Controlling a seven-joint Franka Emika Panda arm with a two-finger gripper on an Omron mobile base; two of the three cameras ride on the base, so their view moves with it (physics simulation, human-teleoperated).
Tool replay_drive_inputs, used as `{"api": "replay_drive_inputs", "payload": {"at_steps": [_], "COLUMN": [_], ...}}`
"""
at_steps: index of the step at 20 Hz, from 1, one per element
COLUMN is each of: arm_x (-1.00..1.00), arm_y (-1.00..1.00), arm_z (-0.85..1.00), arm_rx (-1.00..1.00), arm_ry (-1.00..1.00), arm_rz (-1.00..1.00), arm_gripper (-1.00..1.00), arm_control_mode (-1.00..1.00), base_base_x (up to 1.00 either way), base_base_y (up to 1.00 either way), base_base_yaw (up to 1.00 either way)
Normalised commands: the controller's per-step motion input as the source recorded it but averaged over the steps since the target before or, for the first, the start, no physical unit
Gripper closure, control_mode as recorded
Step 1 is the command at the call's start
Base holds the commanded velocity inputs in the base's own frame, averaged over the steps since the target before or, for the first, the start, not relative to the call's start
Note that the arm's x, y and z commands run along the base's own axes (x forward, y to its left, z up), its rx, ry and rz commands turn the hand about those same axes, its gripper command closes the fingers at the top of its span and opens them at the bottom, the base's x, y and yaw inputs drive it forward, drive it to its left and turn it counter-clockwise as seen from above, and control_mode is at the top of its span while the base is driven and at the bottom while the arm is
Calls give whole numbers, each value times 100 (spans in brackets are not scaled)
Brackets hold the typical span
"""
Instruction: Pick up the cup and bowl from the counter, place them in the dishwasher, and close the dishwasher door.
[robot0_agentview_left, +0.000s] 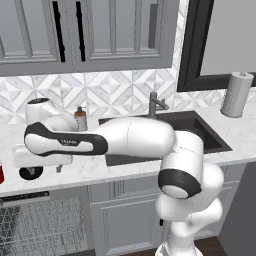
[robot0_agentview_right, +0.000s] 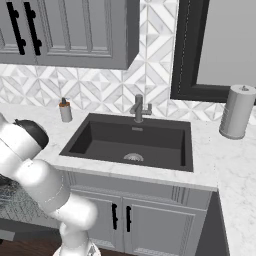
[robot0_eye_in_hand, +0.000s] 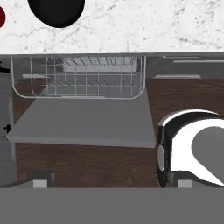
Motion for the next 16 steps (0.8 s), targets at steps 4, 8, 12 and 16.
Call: {"api": "replay_drive_inputs", "payload": {"at_steps": [4, 8, 12, 16], "arm_x": [0, 7, 11, 8], "arm_y": [44, 40, 42, 71], "arm_z": [-20, -9, -7, -3], "arm_rx": [6, -4, -3, -12], "arm_ry": [-1, 0, 0, 0], "arm_rz": [-4, -2, -4, -13], "arm_gripper": [-100, -100, -100, -100], "arm_control_mode": [-100, -100, -100, -100], "base_base_x": [0, 0, 0, 0], "base_base_y": [0, 0, 0, 0], "base_base_yaw": [0, 0, 0, 0]}}
